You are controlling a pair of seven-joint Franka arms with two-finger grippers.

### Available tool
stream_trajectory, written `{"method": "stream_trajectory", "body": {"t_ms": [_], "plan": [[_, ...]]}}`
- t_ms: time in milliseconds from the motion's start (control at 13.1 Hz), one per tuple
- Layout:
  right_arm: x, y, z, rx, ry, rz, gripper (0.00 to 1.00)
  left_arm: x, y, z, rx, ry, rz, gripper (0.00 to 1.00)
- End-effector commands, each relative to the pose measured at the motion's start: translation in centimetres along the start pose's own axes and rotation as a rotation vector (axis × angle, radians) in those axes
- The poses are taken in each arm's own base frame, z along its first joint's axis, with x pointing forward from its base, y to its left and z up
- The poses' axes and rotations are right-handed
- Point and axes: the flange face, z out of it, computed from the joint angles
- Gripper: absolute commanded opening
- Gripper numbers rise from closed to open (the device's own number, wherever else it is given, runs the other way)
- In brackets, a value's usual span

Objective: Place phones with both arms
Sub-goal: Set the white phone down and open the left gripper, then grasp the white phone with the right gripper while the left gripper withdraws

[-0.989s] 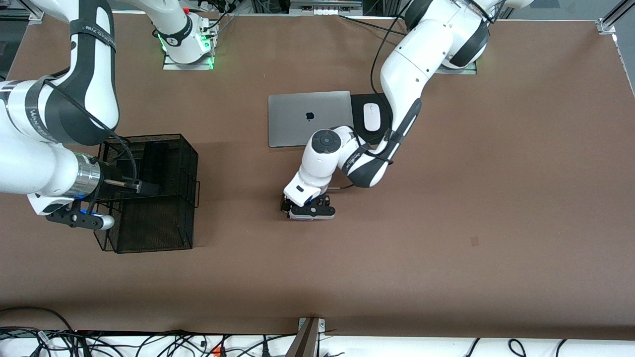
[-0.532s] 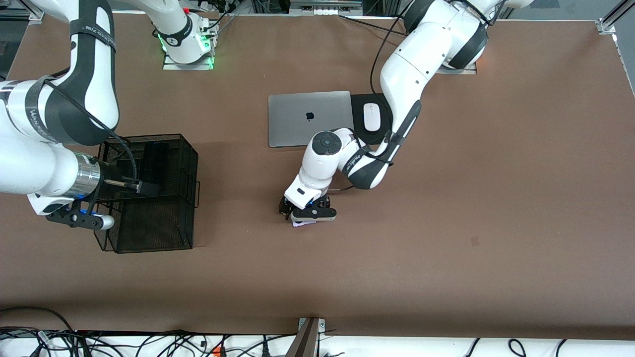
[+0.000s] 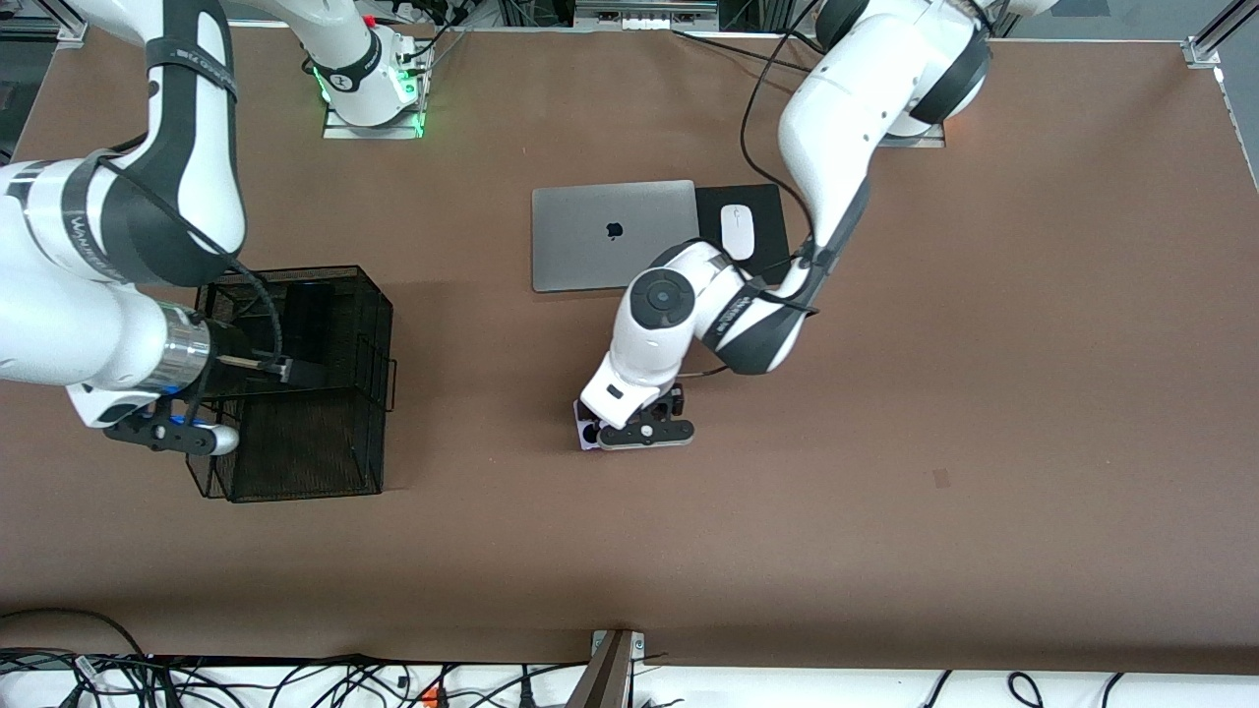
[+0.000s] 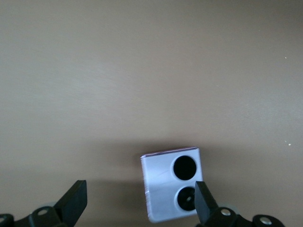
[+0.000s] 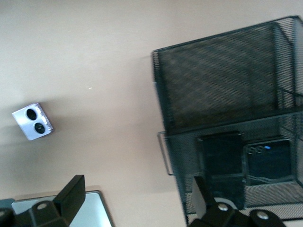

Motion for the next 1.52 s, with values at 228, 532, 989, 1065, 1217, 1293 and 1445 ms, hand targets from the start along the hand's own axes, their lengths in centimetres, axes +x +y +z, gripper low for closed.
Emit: {"method": "stream_trajectory", "body": {"t_ms": [228, 532, 989, 1065, 1217, 1293, 1445], "plan": [[-0.2, -11.3, 5.4, 0.053, 0.082, -0.118, 1.0, 2.5, -7.2, -2.7, 0.114, -0.163, 0.121, 1.0], [-1.2, -19.7, 13.6, 0.035, 0.17, -0.186, 1.0, 6.3, -18.1, -9.0, 0.21, -0.303, 0.217, 1.0], [-3.9, -26.8, 26.3, -0.044, 0.252, -0.305, 1.0, 12.2, -34.6, -19.5, 0.256, -0.314, 0.286, 1.0], [-4.0, -27.2, 27.4, -0.059, 0.273, -0.322, 1.0, 12.5, -36.2, -21.6, 0.253, -0.294, 0.267, 1.0], [-4.3, -27.7, 29.0, -0.064, 0.288, -0.336, 1.0, 12.3, -37.9, -26.3, 0.251, -0.26, 0.233, 1.0], [-4.5, -28.0, 29.3, -0.058, 0.294, -0.338, 1.0, 11.8, -38.3, -28.5, 0.252, -0.249, 0.224, 1.0], [-4.7, -28.3, 30.1, -0.045, 0.297, -0.321, 1.0, 10.6, -39.4, -32.7, 0.245, -0.211, 0.202, 1.0]]}}
